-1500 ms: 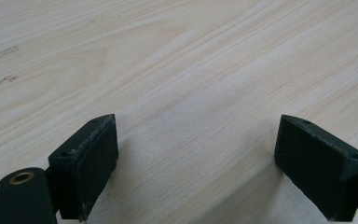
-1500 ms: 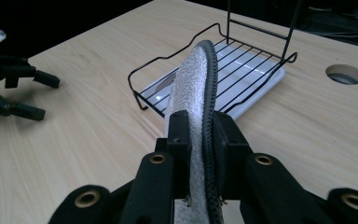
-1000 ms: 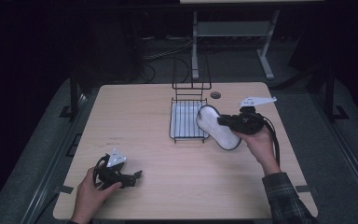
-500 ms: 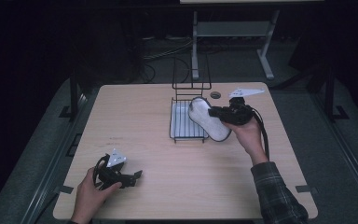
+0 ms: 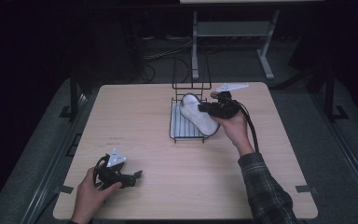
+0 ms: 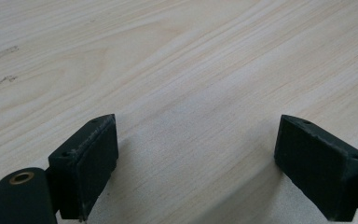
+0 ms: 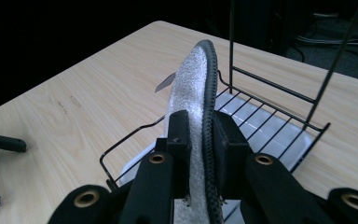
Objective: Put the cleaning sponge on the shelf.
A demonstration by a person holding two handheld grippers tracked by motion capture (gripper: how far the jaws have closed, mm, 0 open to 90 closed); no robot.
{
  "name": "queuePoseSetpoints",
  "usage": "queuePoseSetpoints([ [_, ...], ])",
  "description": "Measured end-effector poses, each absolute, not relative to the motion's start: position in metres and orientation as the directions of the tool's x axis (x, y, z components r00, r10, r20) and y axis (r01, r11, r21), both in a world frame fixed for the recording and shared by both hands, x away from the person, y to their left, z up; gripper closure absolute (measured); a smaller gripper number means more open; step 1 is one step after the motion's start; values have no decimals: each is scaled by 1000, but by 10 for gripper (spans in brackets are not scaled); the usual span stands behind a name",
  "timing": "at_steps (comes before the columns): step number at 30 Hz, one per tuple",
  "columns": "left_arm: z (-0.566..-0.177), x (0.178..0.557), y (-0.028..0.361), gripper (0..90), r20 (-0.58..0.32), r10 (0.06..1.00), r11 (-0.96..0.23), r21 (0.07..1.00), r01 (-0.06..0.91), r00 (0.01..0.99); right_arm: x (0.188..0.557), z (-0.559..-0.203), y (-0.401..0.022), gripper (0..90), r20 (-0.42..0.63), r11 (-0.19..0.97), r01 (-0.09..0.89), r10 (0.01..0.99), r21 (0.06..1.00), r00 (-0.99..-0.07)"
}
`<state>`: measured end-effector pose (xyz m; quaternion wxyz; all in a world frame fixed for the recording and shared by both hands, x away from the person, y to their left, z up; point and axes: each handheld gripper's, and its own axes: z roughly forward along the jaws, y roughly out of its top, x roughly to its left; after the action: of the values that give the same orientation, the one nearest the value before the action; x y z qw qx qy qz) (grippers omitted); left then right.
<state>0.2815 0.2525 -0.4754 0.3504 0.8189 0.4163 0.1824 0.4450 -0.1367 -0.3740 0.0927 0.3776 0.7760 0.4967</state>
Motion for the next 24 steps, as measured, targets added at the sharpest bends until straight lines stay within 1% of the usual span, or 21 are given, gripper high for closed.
queuePoseSetpoints([
  [4, -475, 282, 253, 127, 7, 809, -408, 726, 554, 587, 451, -380, -131, 783, 230, 218, 487, 675, 846, -701],
  [10, -475, 282, 253, 127, 8, 810, -409, 725, 554, 587, 458, -390, -126, 783, 260, 190, 510, 683, 839, -682],
  [17, -475, 282, 253, 127, 8, 809, -409, 725, 554, 587, 468, -394, -119, 780, 262, 196, 520, 687, 831, -678],
  [19, -475, 282, 253, 127, 8, 809, -409, 725, 554, 587, 470, -395, -116, 776, 282, 191, 541, 687, 819, -670],
  [24, -475, 282, 253, 127, 9, 809, -409, 725, 554, 587, 474, -400, -112, 764, 276, 194, 534, 685, 823, -675],
])
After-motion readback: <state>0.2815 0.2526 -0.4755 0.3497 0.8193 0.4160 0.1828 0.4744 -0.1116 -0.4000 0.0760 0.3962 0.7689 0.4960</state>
